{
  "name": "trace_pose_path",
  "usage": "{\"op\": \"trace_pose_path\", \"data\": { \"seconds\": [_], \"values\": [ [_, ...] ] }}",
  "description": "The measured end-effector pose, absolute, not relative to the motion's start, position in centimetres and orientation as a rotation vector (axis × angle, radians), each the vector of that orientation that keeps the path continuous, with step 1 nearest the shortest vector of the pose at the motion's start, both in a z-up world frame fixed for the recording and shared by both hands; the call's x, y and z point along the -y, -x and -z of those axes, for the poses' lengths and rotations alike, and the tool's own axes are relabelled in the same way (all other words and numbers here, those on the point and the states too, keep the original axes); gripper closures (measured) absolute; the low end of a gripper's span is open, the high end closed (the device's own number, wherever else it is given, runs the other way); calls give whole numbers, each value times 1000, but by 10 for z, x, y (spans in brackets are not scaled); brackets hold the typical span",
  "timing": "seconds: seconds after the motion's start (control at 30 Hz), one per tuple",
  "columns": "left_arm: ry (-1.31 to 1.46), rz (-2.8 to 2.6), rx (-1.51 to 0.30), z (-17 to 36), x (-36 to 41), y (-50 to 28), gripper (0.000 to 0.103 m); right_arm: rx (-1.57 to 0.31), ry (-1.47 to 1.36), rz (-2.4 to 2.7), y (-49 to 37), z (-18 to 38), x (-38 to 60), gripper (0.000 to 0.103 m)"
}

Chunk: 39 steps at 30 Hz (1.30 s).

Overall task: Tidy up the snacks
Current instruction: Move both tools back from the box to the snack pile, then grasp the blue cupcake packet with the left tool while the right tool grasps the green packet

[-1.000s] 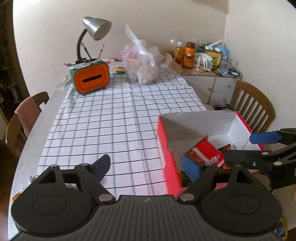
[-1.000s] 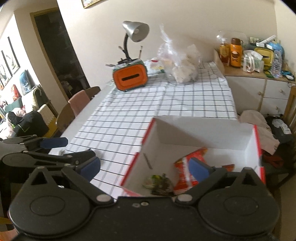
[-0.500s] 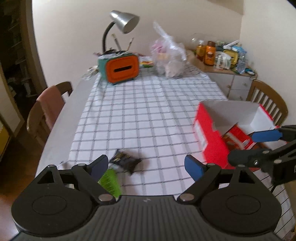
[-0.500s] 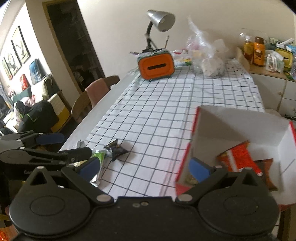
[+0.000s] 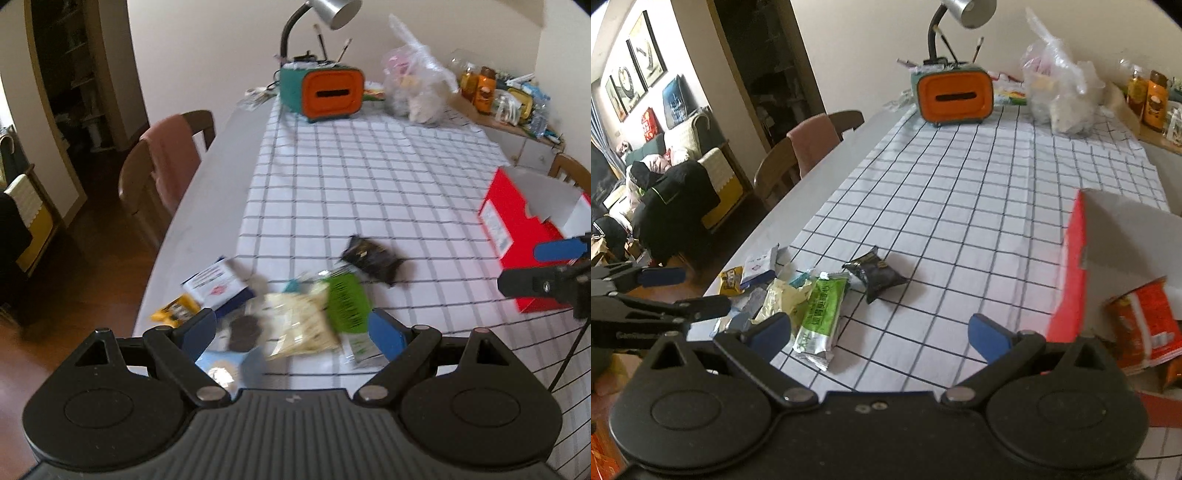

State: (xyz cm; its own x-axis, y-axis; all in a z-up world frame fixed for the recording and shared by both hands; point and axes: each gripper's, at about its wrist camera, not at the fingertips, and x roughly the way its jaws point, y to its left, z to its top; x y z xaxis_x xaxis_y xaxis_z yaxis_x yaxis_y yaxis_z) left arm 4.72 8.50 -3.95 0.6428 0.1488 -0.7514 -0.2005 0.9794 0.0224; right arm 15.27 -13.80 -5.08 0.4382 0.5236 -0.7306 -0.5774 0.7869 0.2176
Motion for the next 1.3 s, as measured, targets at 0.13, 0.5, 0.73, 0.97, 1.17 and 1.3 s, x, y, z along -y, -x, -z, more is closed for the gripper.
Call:
{"op": "trace_pose_path", "data": {
  "seconds": [0.13,0.5,0.73,0.97,1.17,1.3],
  "values": [
    [67,-197,-878,55,-105,-42,13,-907,91,-683,-156,67,115,1],
    [81,-204,-1004,105,-143,-43,13,-962,242,-676,-163,111,51,5],
    [106,-194,-1041,120,-154,-50,13,-980,289,-647,-173,133,25,11],
    [134,-187,-1074,130,-161,-59,13,-1005,320,-645,-184,147,3,18],
    [143,-181,-1086,136,-163,-66,14,-1006,356,-642,-185,155,-8,20],
    [149,-191,-1091,137,-162,-69,17,-1015,375,-634,-185,161,-12,25]
  ]
}}
